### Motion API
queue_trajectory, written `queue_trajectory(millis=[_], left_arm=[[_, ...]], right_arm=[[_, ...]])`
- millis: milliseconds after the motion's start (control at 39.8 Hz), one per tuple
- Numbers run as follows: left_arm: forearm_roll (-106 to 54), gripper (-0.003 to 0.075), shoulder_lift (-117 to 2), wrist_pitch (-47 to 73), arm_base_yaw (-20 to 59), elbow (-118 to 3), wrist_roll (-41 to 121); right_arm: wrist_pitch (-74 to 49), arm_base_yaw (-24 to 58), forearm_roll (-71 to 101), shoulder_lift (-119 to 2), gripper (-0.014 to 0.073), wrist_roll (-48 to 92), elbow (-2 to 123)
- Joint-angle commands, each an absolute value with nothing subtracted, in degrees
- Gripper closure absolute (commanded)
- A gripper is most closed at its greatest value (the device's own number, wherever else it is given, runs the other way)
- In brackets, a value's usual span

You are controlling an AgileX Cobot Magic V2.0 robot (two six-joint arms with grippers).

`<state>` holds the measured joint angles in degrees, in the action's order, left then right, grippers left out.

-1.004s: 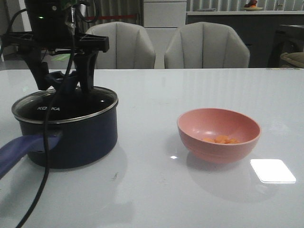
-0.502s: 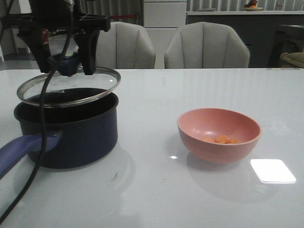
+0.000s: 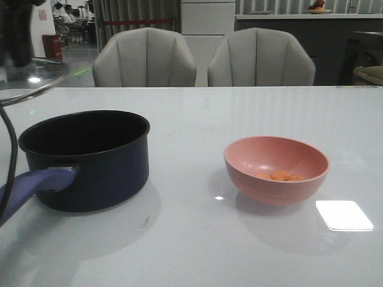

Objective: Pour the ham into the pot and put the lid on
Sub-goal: 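Lift the glass lid off the saucepan with the left gripper and set it aside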

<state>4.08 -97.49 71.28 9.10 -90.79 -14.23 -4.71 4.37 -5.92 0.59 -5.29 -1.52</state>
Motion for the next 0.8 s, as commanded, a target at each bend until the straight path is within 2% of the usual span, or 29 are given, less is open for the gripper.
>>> queue_trajectory(millis=[0,301,527,778], left_arm=[[4.1,0.0499,-91.7,67.6,5.0,-87.4,-13.1],[-1.7,0.0499,-90.2,58.8,-6.9,-72.1,-6.2],[-1.7,0.0499,-91.7,48.8,-8.0,-66.4,-6.2],[-2.4,0.0498,-97.2,48.3,-7.9,-66.3,-4.8]], right_arm=[[0.0,3.9,-6.7,1.8,0.0454,-5.3,-1.2],[0.0,3.9,-6.7,1.8,0.0454,-5.3,-1.2],[0.0,3.9,-6.7,1.8,0.0454,-5.3,-1.2],[0.0,3.9,-6.7,1.8,0.0454,-5.3,-1.2]])
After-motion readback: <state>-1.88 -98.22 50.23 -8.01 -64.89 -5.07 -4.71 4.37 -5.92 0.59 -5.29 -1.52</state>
